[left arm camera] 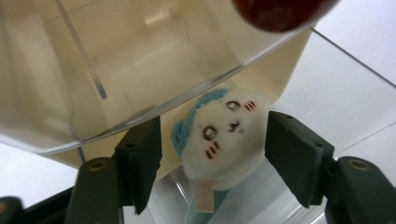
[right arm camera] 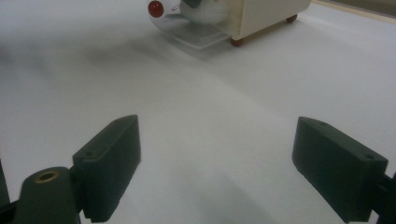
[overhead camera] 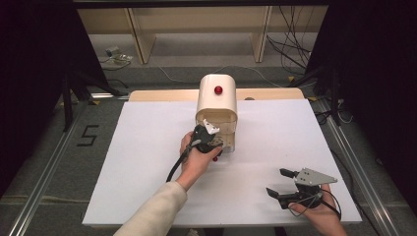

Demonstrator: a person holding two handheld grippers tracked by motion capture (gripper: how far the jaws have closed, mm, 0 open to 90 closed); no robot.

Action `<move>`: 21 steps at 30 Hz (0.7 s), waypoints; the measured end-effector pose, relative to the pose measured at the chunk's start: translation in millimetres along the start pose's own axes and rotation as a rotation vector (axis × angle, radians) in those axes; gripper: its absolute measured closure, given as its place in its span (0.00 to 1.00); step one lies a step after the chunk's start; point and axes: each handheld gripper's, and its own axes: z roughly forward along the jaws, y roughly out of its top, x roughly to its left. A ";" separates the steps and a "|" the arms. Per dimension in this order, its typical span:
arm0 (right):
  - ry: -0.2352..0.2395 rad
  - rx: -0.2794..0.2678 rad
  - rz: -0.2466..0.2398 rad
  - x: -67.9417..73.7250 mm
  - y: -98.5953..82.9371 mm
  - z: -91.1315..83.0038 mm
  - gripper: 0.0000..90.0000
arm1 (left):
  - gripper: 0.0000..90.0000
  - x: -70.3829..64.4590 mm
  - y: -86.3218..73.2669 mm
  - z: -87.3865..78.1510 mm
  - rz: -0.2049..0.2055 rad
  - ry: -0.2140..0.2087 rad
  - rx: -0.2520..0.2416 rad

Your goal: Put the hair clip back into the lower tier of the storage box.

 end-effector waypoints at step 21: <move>0.002 -0.002 0.001 0.2 0.0 -0.2 0.18 | 0.31 0.4 2.5 -20.8 -0.041 -0.015 -0.028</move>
